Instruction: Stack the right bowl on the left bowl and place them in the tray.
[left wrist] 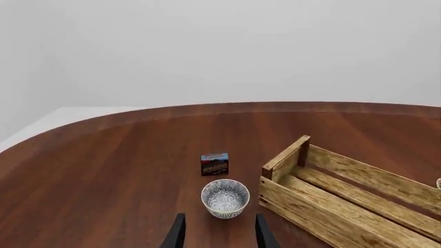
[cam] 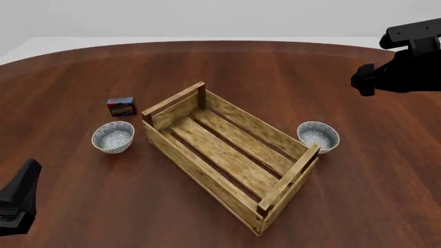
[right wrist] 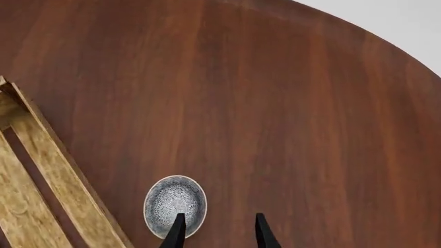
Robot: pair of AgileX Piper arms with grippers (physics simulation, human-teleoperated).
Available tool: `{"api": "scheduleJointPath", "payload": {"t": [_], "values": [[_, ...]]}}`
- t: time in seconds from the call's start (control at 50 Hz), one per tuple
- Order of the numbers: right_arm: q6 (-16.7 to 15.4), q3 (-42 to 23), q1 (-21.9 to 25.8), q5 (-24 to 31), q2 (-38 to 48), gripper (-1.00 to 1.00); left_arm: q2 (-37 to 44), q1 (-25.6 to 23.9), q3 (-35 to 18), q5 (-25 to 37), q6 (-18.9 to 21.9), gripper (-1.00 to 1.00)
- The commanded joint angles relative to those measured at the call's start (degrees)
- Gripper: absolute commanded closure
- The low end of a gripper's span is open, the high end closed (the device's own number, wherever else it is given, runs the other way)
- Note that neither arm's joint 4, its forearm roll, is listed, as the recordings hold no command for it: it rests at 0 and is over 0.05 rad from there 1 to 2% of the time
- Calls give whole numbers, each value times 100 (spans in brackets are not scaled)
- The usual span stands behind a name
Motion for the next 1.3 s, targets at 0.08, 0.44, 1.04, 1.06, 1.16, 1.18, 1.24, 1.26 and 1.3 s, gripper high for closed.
{"api": "scheduleJointPath", "payload": {"t": [0.08,0.44,1.04,1.06,1.16,1.18,1.24,1.26,1.3], "values": [[-105,-244,2,119,607,-100,-1,8,19,43,-26,-100],[-145,-210,18,-83,1310,-100,-2,-39,32,13,-84,-100],[92,-77,118,-808,2441,-100,-2,-14,84,7,-125,-100],[79,-67,108,-837,2468,-100,-2,-16,85,9,-127,-100],[115,-11,121,-931,2595,-100,-2,-3,88,16,-127,-100],[111,-1,117,-948,2617,-100,-2,1,88,15,-126,-100],[107,28,114,-997,2675,-100,-2,-1,89,12,-128,-100],[122,36,120,-1002,2681,-100,-2,-10,89,14,-131,-100],[134,59,128,-1032,2712,-100,-2,-7,90,17,-115,-100]]}}
